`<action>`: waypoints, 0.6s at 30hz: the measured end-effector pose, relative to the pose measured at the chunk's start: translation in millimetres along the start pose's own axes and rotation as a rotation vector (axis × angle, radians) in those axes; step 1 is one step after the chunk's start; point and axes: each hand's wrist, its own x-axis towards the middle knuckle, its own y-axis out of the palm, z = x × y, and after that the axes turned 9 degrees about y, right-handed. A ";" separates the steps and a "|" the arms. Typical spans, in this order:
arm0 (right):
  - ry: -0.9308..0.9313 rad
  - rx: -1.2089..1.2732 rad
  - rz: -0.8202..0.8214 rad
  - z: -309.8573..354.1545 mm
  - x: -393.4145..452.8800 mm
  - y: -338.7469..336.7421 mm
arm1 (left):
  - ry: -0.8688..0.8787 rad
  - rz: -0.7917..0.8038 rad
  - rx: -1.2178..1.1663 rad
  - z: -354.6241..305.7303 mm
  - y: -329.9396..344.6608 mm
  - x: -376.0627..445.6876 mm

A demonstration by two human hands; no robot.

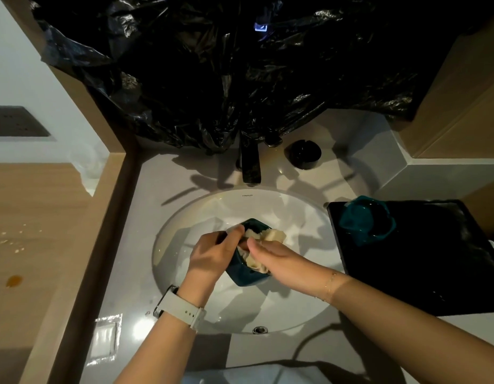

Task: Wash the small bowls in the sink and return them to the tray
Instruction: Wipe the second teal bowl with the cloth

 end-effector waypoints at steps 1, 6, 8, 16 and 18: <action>0.002 0.009 0.005 3.6 1.0 0.9 | 0.001 -0.013 0.001 0.0 -2.1 0.4; -0.016 -0.253 -0.036 8.5 2.3 -4.7 | -0.072 -0.044 -0.062 7.2 -10.8 3.4; -0.111 -0.521 -0.055 8.4 -2.8 -13.0 | -0.092 -0.036 -0.099 7.5 -10.1 3.1; -0.359 -0.024 -0.558 12.2 -15.5 -33.0 | -0.089 -0.034 -0.298 3.7 -2.7 -0.5; -0.335 0.497 -0.670 17.3 -18.4 -39.6 | -0.091 -0.048 -0.305 5.3 -3.3 -4.3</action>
